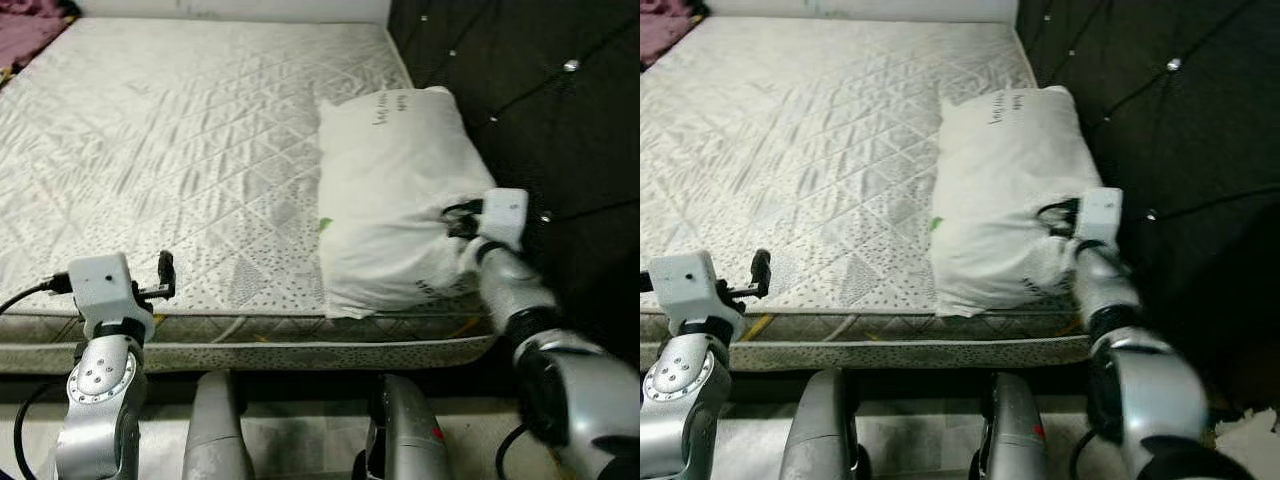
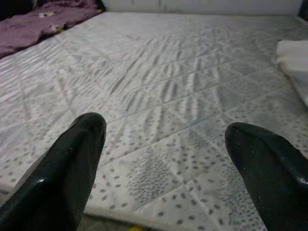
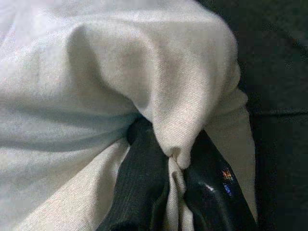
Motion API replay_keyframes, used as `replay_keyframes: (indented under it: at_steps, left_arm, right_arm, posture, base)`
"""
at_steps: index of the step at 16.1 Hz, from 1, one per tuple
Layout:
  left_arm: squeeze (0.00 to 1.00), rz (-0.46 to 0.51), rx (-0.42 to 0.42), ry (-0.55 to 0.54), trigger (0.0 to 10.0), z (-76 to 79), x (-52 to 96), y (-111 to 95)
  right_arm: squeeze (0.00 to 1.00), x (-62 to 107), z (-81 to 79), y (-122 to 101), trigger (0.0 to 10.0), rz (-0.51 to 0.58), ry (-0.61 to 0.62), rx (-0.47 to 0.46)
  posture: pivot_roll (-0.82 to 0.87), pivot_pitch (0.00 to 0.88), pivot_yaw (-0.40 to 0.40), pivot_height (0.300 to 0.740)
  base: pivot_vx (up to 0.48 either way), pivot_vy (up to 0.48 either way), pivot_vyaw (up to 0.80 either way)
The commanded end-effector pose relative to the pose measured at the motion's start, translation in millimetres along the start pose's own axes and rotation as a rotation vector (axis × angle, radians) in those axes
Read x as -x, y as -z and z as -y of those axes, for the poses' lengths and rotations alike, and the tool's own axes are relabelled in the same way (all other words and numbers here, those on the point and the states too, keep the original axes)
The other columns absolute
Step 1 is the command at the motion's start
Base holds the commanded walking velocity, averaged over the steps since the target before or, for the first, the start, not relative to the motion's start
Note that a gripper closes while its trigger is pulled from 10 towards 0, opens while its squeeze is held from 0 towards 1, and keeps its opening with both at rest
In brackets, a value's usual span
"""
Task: Clean up the room
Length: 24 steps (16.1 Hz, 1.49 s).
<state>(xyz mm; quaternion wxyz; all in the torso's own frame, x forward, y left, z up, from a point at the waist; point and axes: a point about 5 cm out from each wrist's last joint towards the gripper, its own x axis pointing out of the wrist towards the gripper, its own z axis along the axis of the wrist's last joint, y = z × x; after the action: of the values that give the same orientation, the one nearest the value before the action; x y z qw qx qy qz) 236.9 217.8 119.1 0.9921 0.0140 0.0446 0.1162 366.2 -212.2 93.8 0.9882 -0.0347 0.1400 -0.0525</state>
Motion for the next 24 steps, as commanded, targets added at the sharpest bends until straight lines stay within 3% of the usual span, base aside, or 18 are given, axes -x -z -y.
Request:
replay_keyframes:
  at_steps: [1, 3, 7, 11, 13, 14, 17, 20, 22, 24]
  left_arm:
    - [0.0, 0.0, -0.022, 0.017, 10.0, 1.2, -0.7, 1]
    - [0.0, 0.001, -0.027, 0.021, 10.0, 0.6, -1.3, 1]
    - [0.0, 0.007, -0.034, 0.022, 10.0, -0.7, -4.3, -1]
    - [0.0, 0.006, -0.031, 0.026, 10.0, 1.8, -5.3, 0]
    - [0.0, 0.011, -0.028, 0.028, 10.0, 3.4, -7.3, -1]
    - [0.0, 0.017, -0.023, 0.023, 10.0, 2.8, -8.9, -3]
    - [0.0, 0.019, -0.022, -0.01, 10.0, -1.4, -7.8, -2]
    - [0.0, 0.013, -0.02, -0.045, 10.0, -4.7, -3.1, 1]
    - [0.0, 0.006, -0.02, -0.075, 10.0, -9.2, 0.6, 3]
    - [0.0, -0.001, -0.022, -0.09, 10.0, -11.6, 2.1, 5]
  right_arm:
    - [0.0, 0.7, -24.4, -1, 0.0, 0.028, -0.097, 0.022]
    - [0.0, -0.3, -27.4, -4, 0.0, 0.028, -0.098, -0.019]
    - [0.0, -4.1, -15.0, -24, 0.0, 0.074, -0.066, -0.049]
    - [0.0, -1.4, -10.4, -13, 0.0, 0.043, -0.1, -0.008]
    - [0.0, -5.2, -1.7, -28, 0.0, 0.057, -0.083, 0.034]
    - [0.0, -9.4, 7.3, -52, 0.0, 0.086, -0.063, 0.07]
    - [0.0, -12.3, 22.7, -94, 0.0, 0.133, -0.015, 0.11]
    - [0.0, -10.6, 38.1, -124, 0.0, 0.17, 0.064, 0.131]
    - [0.0, -7.9, 57.2, -127, 0.0, 0.15, 0.176, 0.122]
    - [0.0, -6.7, 66.9, -113, 0.0, 0.103, 0.224, 0.12]
  posture:
    - [0.09, 0.0, -0.007, 0.582]
    - [0.09, 0.0, -0.001, 0.582]
    - [0.08, 0.0, 0.003, 0.582]
    - [0.08, 0.0, 0.004, 0.582]
    - [0.08, 0.0, 0.003, 0.582]
    - [0.08, 0.0, -0.004, 0.582]
    - [0.09, 0.0, -0.033, 0.582]
    - [0.11, 0.0, -0.062, 0.582]
    - [0.12, 0.0, -0.079, 0.582]
    - [0.12, 0.0, -0.082, 0.582]
  base:
    - [0.0, 0.0, 0.0]
    - [0.0, 0.0, 0.0]
    - [0.0, 0.0, 0.0]
    - [0.0, 0.0, 0.0]
    - [0.0, 0.0, 0.0]
    - [0.0, 0.0, 0.0]
    - [0.0, 0.0, 0.0]
    - [0.0, 0.0, 0.0]
    - [0.0, 0.0, 0.0]
    - [0.0, 0.0, 0.0]
